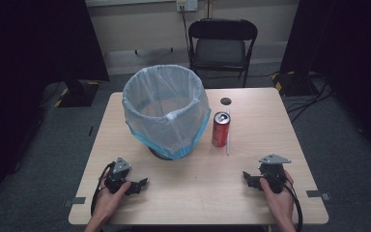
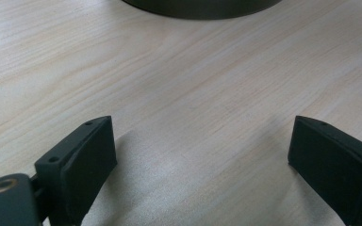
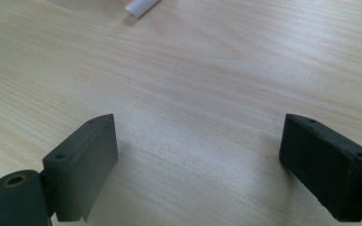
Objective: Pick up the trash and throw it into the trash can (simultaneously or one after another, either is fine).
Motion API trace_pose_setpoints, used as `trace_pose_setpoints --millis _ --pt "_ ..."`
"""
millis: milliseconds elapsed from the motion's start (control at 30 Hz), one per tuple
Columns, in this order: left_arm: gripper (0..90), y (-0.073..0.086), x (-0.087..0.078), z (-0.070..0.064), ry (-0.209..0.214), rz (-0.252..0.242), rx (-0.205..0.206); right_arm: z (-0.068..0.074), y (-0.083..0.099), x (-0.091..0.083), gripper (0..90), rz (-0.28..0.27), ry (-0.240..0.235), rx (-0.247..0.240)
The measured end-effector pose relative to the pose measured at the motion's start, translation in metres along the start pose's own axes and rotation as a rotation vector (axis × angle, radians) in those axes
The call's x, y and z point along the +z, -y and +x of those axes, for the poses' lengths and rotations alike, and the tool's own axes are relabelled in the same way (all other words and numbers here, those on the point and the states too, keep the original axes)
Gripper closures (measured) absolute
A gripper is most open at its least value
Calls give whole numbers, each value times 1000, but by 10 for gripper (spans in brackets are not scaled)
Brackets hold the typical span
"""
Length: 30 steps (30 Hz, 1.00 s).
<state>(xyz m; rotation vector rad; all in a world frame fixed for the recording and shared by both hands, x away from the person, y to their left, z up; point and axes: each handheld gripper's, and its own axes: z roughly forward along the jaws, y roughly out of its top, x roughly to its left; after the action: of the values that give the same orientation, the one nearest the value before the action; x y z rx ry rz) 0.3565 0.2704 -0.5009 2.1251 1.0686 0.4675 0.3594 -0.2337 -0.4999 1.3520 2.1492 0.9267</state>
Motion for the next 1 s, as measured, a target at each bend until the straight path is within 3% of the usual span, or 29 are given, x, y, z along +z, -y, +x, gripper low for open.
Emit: trace_pose_setpoints --millis 567,767,967,1000 --pt "77 0 0 0 -2 0 -2 0 0 0 112 0 3 3" --pt "77 0 0 0 -2 1 -1 3 0 -1 117 1 20 24" --pt "77 0 0 0 -2 0 -1 6 -2 -2 151 4 10 14" --pt "77 0 0 0 -2 0 -1 8 -3 -2 153 11 -13 10"
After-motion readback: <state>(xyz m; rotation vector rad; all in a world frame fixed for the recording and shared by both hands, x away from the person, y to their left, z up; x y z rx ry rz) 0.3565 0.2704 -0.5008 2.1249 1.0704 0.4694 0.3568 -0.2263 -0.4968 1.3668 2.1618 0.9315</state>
